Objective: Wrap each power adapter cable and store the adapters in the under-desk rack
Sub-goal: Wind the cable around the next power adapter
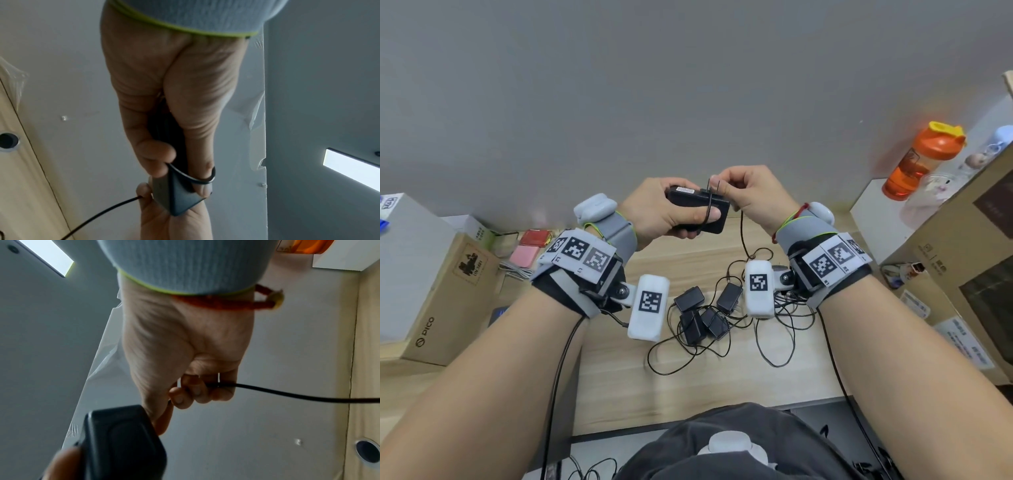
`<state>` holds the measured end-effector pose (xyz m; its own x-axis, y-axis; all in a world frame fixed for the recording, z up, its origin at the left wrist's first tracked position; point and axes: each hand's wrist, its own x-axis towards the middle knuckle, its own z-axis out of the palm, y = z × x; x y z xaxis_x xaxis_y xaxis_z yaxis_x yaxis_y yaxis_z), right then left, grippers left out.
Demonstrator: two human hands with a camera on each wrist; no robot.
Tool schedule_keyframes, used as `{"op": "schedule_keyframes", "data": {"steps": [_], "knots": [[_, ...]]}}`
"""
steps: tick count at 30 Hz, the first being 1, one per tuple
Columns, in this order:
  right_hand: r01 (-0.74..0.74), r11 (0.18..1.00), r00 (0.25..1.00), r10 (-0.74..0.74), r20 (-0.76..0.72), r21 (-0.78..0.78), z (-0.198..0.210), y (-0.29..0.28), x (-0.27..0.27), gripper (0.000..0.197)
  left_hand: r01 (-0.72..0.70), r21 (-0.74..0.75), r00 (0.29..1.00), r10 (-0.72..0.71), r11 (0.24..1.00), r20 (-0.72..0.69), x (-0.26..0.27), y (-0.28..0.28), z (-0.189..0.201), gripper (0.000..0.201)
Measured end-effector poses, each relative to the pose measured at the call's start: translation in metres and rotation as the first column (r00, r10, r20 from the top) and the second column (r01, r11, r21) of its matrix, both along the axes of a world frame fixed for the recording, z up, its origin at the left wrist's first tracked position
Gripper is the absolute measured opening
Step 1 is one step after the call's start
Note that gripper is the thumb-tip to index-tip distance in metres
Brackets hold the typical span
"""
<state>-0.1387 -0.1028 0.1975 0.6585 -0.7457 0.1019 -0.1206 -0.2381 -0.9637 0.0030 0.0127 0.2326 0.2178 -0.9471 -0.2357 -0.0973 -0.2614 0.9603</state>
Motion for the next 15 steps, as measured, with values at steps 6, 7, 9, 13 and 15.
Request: {"op": "schedule_keyframes", "data": {"steps": [6,7,9,13,15], "knots": [[-0.013,0.991,1.0,0.012,0.007,0.13,-0.011,0.01,0.008,0.041,-0.145,-0.083,0.984,0.135,0.986,-0.12,-0.002,-0.007,0.004,0.023],[-0.038,0.992,0.999,0.039,-0.01,0.124,-0.014,0.011,0.008,0.035,-0.174,-0.096,0.977,0.16,0.98,-0.138,-0.001,-0.009,0.006,0.023],[-0.089,0.99,0.993,0.096,-0.063,0.11,-0.017,0.015,0.008,0.029,-0.229,-0.119,0.966,0.211,0.966,-0.148,-0.001,-0.011,0.008,0.023],[-0.184,0.983,0.966,0.184,-0.181,0.017,-0.014,0.02,0.006,0.028,-0.33,-0.128,0.94,0.313,0.935,-0.135,0.008,-0.015,0.004,0.025],[-0.223,0.975,0.952,0.215,-0.217,-0.012,-0.007,0.023,0.003,0.028,-0.353,-0.119,0.933,0.34,0.928,-0.117,0.014,-0.016,0.001,0.026]]}}
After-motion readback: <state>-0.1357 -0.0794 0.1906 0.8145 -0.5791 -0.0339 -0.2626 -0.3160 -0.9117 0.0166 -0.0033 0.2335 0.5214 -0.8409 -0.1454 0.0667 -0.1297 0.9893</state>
